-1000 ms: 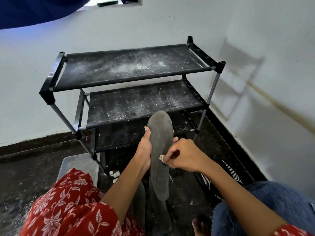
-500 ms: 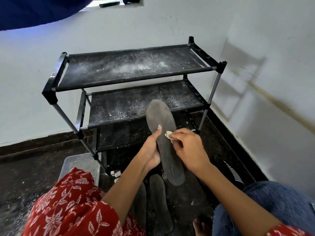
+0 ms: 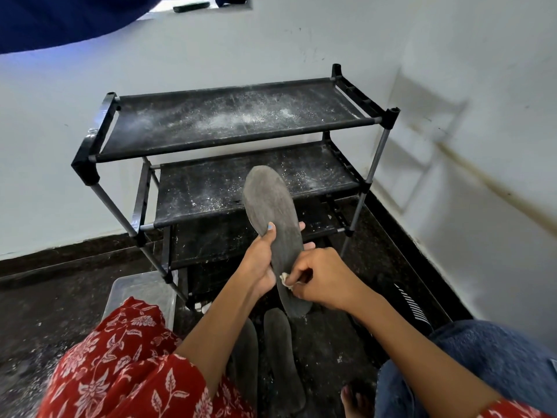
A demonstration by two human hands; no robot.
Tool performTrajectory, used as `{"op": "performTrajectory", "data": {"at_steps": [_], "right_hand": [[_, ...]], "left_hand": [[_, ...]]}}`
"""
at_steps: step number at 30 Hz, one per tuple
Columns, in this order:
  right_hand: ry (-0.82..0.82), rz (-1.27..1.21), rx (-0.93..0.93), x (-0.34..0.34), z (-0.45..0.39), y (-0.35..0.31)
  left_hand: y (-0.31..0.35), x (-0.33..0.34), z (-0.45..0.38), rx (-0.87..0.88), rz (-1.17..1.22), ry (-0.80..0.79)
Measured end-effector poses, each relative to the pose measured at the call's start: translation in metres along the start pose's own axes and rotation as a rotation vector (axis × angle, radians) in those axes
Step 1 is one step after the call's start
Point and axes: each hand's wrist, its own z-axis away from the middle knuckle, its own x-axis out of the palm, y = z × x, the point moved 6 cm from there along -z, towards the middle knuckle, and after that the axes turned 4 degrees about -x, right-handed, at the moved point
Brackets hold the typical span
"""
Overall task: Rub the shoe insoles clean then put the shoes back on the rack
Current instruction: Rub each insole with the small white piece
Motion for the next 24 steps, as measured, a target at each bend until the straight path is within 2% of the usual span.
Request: {"op": "performTrajectory", "data": {"at_steps": [10, 15, 18, 20, 22, 24], "right_hand": [[-0.234, 0.063, 0.028, 0.028, 0.004, 0.008], [-0.463, 0.110, 0.195, 0.042, 0.013, 0.026], [-0.625, 0.158, 0.432, 0.035, 0.022, 0.052], [-0.596, 0.027, 0.537, 0.021, 0.022, 0.067], [-0.445, -0.224, 0.540, 0.009, 0.013, 0.074], [-0.366, -0.473, 0.546, 0.012, 0.009, 0.076]], "left_hand": [[-0.007, -0.009, -0.005, -0.007, 0.002, 0.016], [-0.013, -0.019, -0.008, -0.048, -0.033, 0.013], [-0.020, -0.030, -0.011, -0.069, -0.140, 0.049], [-0.029, -0.040, -0.013, -0.090, -0.213, 0.099], [-0.041, -0.054, -0.017, -0.137, -0.239, 0.140], [-0.055, -0.064, -0.022, -0.200, -0.230, 0.153]]}}
